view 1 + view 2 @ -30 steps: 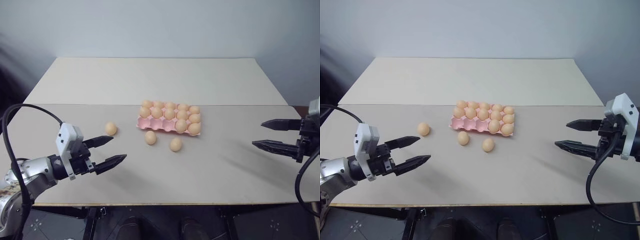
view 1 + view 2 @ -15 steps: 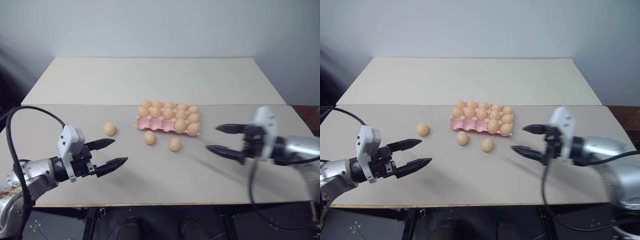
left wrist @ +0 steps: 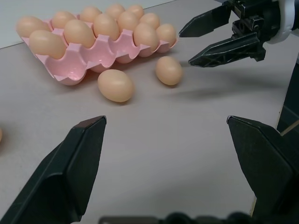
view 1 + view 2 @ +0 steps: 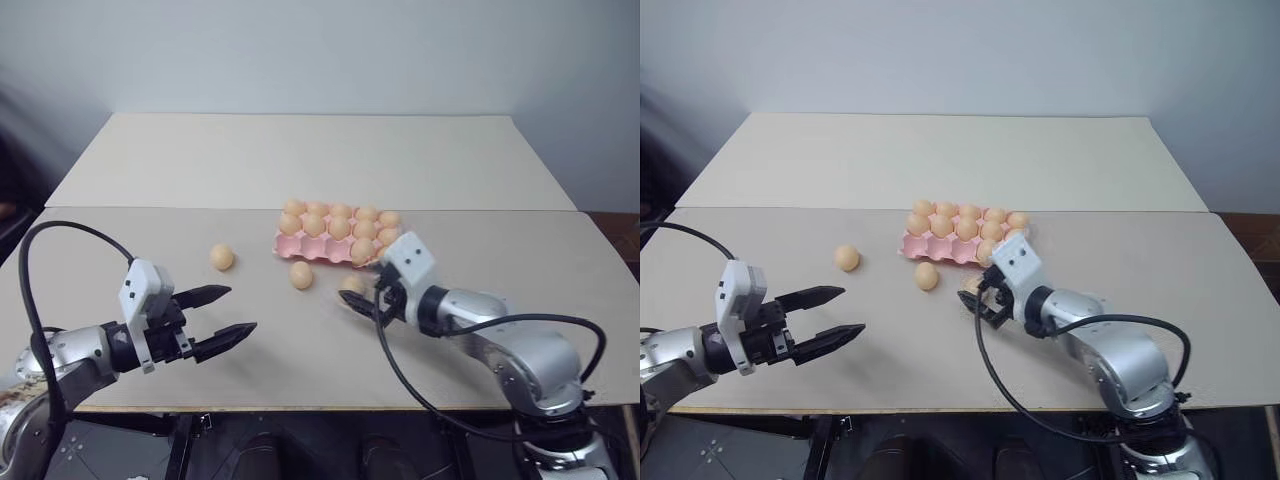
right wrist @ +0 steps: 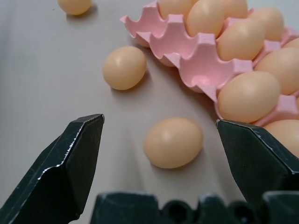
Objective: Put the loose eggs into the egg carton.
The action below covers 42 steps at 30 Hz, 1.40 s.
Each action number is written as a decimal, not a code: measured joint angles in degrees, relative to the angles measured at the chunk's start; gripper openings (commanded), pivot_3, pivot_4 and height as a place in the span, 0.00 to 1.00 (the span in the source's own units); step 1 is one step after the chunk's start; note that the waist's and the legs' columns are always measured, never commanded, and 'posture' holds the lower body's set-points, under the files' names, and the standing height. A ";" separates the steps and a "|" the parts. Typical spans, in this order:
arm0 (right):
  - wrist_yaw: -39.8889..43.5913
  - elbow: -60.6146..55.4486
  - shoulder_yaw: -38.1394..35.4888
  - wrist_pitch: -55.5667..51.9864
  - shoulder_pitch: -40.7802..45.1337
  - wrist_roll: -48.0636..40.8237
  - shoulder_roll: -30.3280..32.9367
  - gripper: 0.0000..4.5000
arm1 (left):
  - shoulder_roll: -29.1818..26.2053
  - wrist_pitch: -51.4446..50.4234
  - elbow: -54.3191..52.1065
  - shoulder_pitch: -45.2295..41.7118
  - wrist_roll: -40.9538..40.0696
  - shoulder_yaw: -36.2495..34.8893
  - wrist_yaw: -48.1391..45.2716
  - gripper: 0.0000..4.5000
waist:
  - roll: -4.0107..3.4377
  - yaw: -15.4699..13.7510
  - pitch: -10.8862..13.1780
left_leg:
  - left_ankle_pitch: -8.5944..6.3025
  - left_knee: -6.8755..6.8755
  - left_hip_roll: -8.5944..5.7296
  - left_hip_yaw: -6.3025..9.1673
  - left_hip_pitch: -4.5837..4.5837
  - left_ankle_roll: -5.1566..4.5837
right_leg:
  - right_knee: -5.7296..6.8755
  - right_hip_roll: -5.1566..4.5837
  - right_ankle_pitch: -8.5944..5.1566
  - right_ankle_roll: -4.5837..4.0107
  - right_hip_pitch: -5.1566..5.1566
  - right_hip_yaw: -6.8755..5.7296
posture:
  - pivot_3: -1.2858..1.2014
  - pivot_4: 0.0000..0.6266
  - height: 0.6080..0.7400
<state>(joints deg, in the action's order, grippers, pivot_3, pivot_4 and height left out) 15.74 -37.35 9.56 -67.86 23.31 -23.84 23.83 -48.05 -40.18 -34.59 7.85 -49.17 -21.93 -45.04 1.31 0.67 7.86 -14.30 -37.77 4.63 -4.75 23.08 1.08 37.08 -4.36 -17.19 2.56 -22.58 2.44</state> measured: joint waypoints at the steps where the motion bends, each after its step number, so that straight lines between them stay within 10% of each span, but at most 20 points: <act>1: -1.15 -0.01 0.45 -1.30 0.29 0.19 -0.94 0.99 | 0.02 0.03 0.00 -0.03 0.08 0.27 0.07 1.00 | 0.00 -0.01 0.00 | 0.01 0.00 0.00 0.00 0.01 0.01 | 0.01 0.00 0.00 0.00 -0.01 0.00 | 0.52 0.24 1.00; 42: -10.77 14.97 5.54 -1.84 3.98 12.63 -13.48 0.99 | 1.19 0.12 -0.82 0.98 1.69 0.79 3.04 1.00 | 0.00 0.21 -0.01 | 0.02 0.02 0.01 -0.03 0.15 0.04 | 0.07 0.01 0.00 0.00 -0.24 0.00 | 0.52 0.24 1.00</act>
<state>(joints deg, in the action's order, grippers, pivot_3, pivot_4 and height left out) 4.97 -22.38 15.10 -69.71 27.29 -11.22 10.35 -46.86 -40.06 -35.42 8.83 -47.48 -21.14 -42.01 1.31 0.88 7.85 -14.27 -37.76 4.63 -4.77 23.23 1.12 37.16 -4.35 -17.19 2.56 -22.82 2.44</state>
